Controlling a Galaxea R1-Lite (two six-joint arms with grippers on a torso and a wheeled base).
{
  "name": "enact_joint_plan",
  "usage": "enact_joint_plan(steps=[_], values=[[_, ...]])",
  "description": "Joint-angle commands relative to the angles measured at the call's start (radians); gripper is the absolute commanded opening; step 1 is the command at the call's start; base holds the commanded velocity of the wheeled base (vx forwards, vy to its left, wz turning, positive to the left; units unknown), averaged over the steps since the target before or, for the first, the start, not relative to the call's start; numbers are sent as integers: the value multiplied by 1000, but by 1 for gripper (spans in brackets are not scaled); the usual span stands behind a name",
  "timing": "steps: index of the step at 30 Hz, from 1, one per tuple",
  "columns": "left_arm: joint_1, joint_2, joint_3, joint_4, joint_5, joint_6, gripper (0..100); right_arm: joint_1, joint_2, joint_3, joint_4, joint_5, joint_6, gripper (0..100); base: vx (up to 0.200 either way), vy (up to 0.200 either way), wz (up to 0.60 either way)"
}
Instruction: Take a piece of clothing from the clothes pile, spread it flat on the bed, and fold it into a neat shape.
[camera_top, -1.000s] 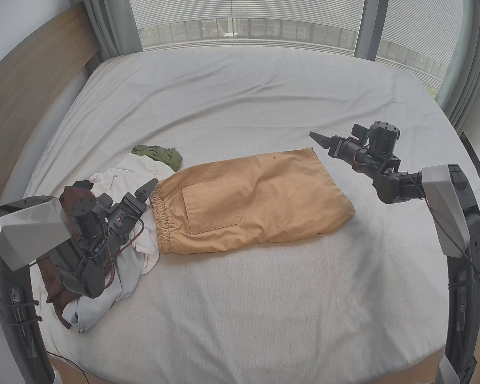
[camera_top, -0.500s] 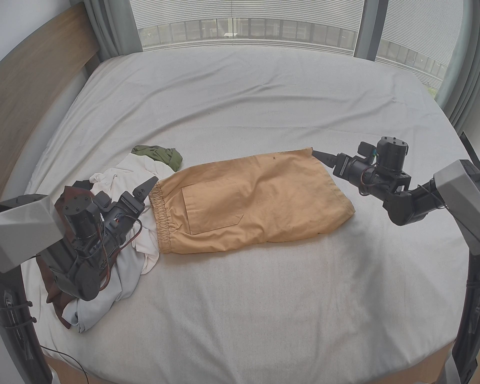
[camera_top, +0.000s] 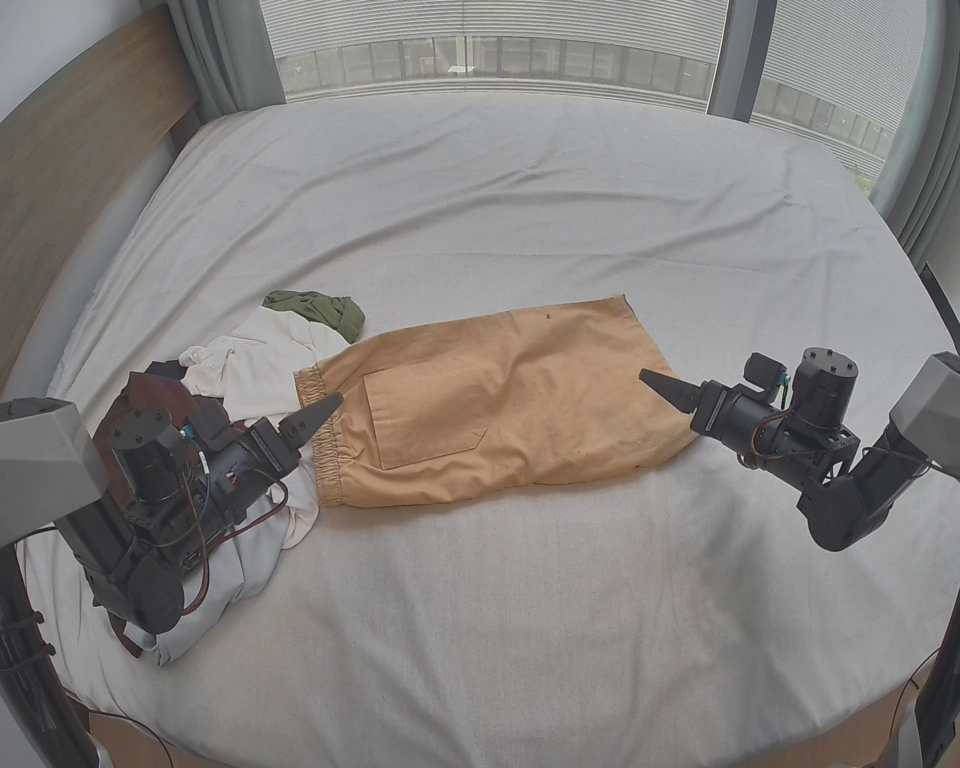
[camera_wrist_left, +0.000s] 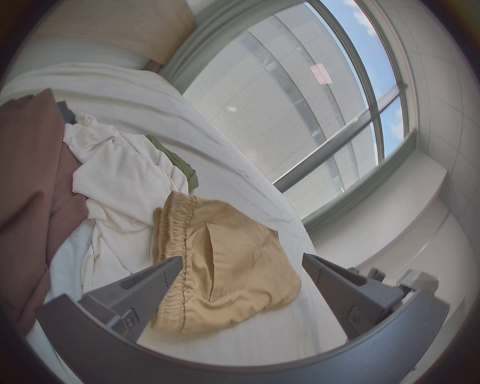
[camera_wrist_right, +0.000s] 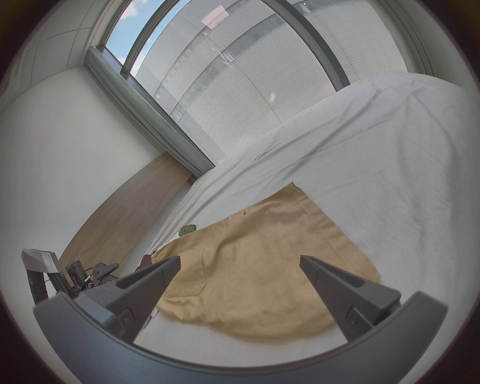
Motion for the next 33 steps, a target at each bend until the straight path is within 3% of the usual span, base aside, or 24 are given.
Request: enact_joint_plan(steps=[1,6,33], values=[[-16,7,32,0,-7,52,100,6,5,24,35,1,-1,100,0,0,0],[-19,32,32,0,-1,115,100,2,31,16,74,-1,-1,100,0,0,0],[-19,38,29,0,-1,110,100,-21,161,-38,127,-12,2,100,0,0,0]])
